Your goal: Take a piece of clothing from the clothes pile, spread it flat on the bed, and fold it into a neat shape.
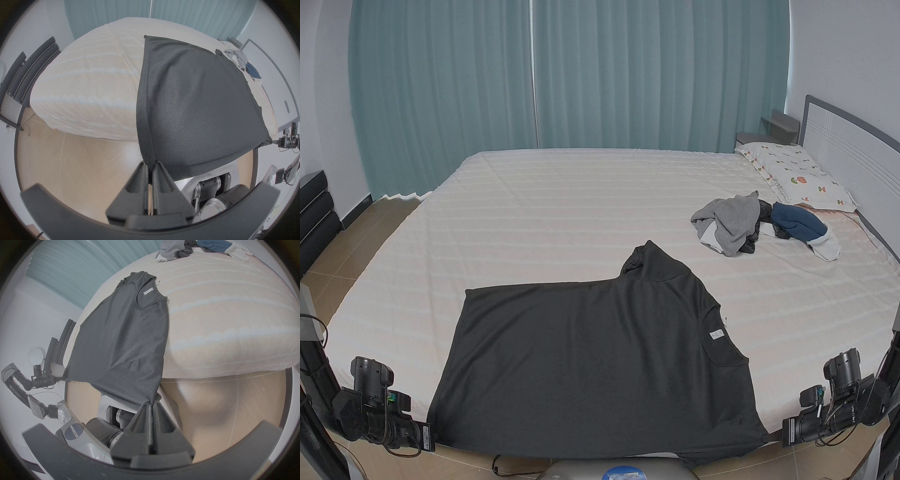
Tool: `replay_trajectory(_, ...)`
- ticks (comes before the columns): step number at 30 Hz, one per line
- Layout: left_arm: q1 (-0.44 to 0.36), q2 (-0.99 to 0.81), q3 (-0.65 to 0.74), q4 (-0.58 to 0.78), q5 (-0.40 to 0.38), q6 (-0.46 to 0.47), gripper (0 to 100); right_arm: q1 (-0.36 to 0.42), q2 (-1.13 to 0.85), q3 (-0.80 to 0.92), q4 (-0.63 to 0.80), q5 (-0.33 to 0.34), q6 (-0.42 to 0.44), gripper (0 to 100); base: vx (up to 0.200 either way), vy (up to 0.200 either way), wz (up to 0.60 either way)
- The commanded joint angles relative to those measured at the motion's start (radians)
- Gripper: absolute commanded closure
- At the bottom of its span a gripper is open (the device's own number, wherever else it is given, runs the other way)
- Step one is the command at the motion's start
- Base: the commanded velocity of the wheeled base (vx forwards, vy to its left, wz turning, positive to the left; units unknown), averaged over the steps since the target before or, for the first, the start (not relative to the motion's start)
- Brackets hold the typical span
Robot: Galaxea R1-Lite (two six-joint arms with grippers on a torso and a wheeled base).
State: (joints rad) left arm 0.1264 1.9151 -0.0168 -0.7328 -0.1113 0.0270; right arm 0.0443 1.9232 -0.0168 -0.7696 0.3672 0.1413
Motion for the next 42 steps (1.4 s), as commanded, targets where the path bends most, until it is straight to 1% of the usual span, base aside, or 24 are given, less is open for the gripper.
replay_trajectory(1, 0.002, -0.03, 0.012, 0.009, 0.018, 0.008, 100, 0.0, -0.044, 0.017, 0.003, -0.017, -0.002, 100, 0.0, 0.0, 0.0)
replay_trajectory(5, 0.002, -0.048, 0.012, 0.029, 0.021, 0.01, 100, 0.002, -0.039, 0.017, 0.015, -0.021, -0.003, 100, 0.0, 0.0, 0.0)
replay_trajectory(6, 0.002, -0.062, 0.012, 0.069, 0.021, 0.027, 100, 0.005, -0.039, 0.017, 0.016, -0.022, -0.005, 100, 0.0, 0.0, 0.0)
replay_trajectory(8, 0.002, -0.076, 0.012, 0.099, 0.021, 0.053, 100, 0.006, -0.043, 0.017, 0.026, -0.024, -0.005, 100, 0.0, 0.0, 0.0)
replay_trajectory(13, 0.002, -0.088, 0.012, 0.118, 0.022, 0.06, 100, 0.008, -0.067, 0.017, 0.065, -0.047, -0.006, 100, 0.0, 0.0, 0.0)
replay_trajectory(18, 0.002, -0.09, 0.012, 0.116, 0.047, 0.059, 100, 0.02, -0.098, 0.017, 0.082, -0.051, -0.008, 100, 0.0, 0.0, 0.0)
replay_trajectory(22, 0.013, -0.105, -0.002, 0.108, 0.047, 0.048, 100, 0.02, -0.105, 0.015, 0.052, -0.051, -0.006, 100, 0.0, 0.0, 0.0)
replay_trajectory(27, 0.064, -0.142, -0.051, 0.107, 0.033, 0.037, 100, 0.017, -0.087, -0.015, -0.06, -0.059, 0.012, 100, 0.0, 0.0, 0.0)
replay_trajectory(31, 0.061, -0.154, -0.107, 0.101, 0.027, -0.067, 100, 0.017, -0.075, -0.064, -0.103, -0.099, 0.027, 100, 0.0, 0.0, 0.0)
replay_trajectory(34, 0.03, -0.154, -0.153, 0.082, -0.002, -0.173, 100, 0.02, -0.089, -0.126, -0.103, -0.103, 0.073, 100, 0.0, 0.0, 0.0)
replay_trajectory(37, -0.001, -0.165, -0.178, 0.061, -0.004, -0.26, 100, 0.022, -0.104, -0.18, -0.102, -0.105, 0.116, 100, 0.0, 0.0, 0.0)
replay_trajectory(40, -0.017, -0.189, -0.186, 0.05, -0.005, -0.299, 100, 0.022, -0.13, -0.198, -0.102, -0.103, 0.138, 100, 0.0, 0.0, 0.0)
replay_trajectory(42, -0.019, -0.199, -0.19, 0.055, -0.005, -0.299, 100, 0.022, -0.147, -0.203, -0.1, -0.103, 0.143, 100, 0.0, 0.0, 0.0)
